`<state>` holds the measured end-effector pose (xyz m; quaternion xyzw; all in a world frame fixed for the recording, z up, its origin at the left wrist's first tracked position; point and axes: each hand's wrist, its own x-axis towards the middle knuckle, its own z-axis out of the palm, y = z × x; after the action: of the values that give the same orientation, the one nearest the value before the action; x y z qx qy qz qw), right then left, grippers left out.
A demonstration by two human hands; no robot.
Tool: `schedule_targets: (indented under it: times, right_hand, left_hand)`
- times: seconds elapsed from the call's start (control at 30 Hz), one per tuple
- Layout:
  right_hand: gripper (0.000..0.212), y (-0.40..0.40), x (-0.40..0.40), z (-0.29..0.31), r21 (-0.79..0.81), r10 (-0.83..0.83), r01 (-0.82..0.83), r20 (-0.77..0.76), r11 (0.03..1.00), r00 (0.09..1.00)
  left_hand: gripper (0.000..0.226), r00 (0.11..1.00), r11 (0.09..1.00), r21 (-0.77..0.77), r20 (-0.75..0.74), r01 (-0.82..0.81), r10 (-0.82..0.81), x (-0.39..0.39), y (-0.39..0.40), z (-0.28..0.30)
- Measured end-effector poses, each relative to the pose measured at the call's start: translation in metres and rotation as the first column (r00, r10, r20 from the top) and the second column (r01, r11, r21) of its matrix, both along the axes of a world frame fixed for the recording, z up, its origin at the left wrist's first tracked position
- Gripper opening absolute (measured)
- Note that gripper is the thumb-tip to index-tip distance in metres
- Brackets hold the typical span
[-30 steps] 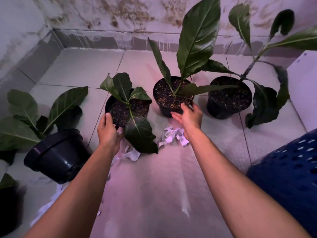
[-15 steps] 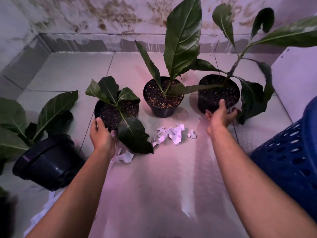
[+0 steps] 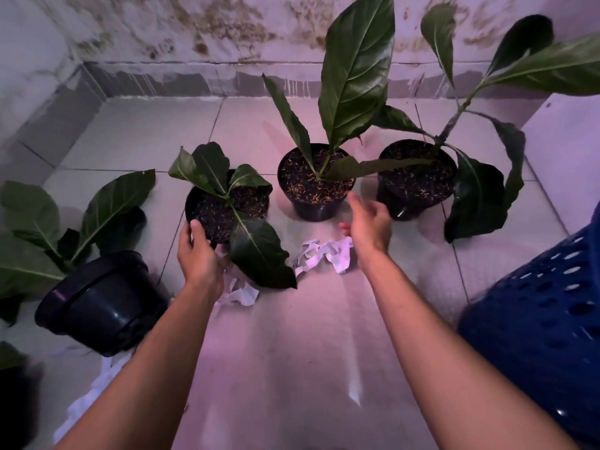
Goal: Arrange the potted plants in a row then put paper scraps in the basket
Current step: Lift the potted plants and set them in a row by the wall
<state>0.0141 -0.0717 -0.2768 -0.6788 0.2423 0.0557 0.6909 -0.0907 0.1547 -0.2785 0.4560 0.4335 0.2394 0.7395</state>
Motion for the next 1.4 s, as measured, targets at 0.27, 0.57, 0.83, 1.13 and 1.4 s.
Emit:
schedule_targets:
  times: [0.27, 0.57, 0.83, 1.13, 1.4]
  right_hand:
    - [0.038, 0.033, 0.004, 0.011, 0.381, 0.022, 0.0, -0.053, 0.924, 0.998]
    - [0.041, 0.04, -0.001, 0.015, 0.387, -0.037, 0.06, -0.069, 0.92, 0.997]
    - [0.033, 0.041, -0.012, 0.021, 0.075, -0.055, 0.061, -0.075, 0.995, 0.996]
    - [0.038, 0.122, -0.082, 0.06, -0.136, 0.354, -0.328, 0.405, 0.935, 0.843]
    - [0.077, 0.231, -0.104, 0.08, -0.189, 0.771, -0.749, 0.118, 0.636, 0.625]
  left_hand:
    - [0.039, 0.999, 1.0, -0.009, 0.026, 0.021, -0.021, 0.003, 0.002, -0.002]
    - [0.04, 1.0, 1.0, -0.004, 0.004, 0.022, -0.022, 0.004, 0.001, 0.0]
    - [0.043, 0.998, 0.998, 0.026, -0.011, 0.055, -0.055, -0.002, 0.002, 0.008]
    - [0.056, 0.99, 0.956, 0.285, -0.136, 0.062, -0.023, -0.029, 0.006, 0.05]
    - [0.036, 0.96, 0.862, 0.438, 0.002, -0.253, 0.281, -0.086, 0.065, 0.104]
